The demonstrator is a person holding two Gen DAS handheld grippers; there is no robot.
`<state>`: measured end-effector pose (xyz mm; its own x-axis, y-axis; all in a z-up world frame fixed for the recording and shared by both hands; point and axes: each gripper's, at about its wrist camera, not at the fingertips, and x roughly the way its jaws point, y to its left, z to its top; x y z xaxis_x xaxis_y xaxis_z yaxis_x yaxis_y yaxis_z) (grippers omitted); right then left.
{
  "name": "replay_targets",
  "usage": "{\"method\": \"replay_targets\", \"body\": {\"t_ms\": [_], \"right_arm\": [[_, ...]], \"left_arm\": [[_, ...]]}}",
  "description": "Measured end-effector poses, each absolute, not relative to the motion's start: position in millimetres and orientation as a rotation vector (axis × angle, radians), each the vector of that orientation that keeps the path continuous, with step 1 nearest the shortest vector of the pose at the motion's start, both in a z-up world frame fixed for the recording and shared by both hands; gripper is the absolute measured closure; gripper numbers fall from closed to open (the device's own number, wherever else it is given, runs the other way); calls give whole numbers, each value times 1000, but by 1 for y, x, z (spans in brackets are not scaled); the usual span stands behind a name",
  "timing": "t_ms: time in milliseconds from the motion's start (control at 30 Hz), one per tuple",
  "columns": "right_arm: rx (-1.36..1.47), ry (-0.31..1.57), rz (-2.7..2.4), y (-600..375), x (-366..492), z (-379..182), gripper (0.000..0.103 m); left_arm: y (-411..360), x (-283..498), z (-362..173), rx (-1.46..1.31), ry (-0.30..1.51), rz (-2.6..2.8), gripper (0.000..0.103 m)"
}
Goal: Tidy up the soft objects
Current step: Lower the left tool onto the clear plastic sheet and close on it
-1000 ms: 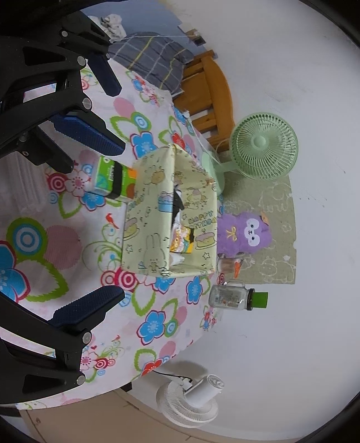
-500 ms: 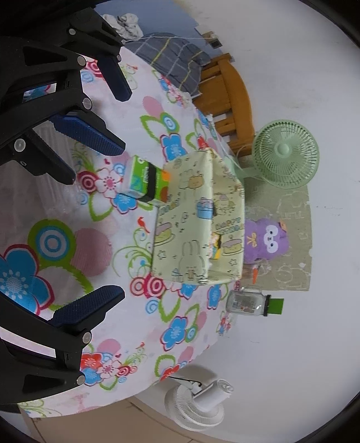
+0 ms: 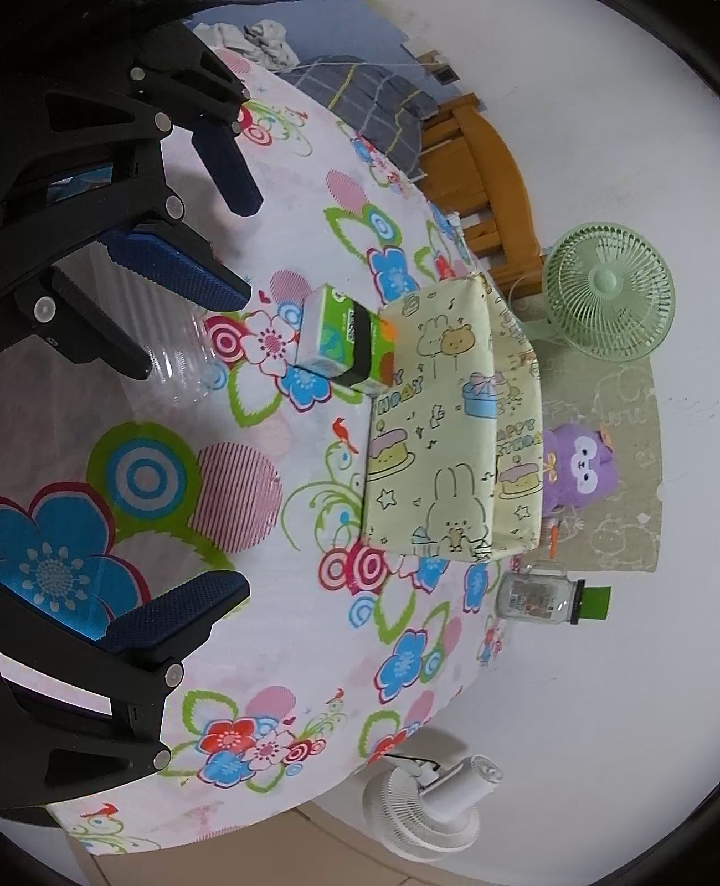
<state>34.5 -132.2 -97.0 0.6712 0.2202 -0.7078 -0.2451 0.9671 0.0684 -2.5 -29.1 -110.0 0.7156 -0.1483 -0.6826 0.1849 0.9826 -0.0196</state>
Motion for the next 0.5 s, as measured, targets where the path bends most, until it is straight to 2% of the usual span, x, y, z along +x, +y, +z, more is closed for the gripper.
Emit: {"method": "replay_targets", "body": {"t_ms": [200, 400, 467, 500], "right_arm": [[-38, 802, 259, -132, 36, -99, 7], [-50, 826, 244, -131, 42, -106, 7], [-48, 832, 245, -131, 45, -107, 7], [-50, 832, 244, -130, 45, -107, 7]], "left_arm": [[-34, -2, -120, 87, 773, -176, 16], [-30, 0, -132, 62, 820, -200, 30], [-29, 1, -133, 50, 830, -210, 50], [-29, 1, -133, 48, 831, -214, 54]]}}
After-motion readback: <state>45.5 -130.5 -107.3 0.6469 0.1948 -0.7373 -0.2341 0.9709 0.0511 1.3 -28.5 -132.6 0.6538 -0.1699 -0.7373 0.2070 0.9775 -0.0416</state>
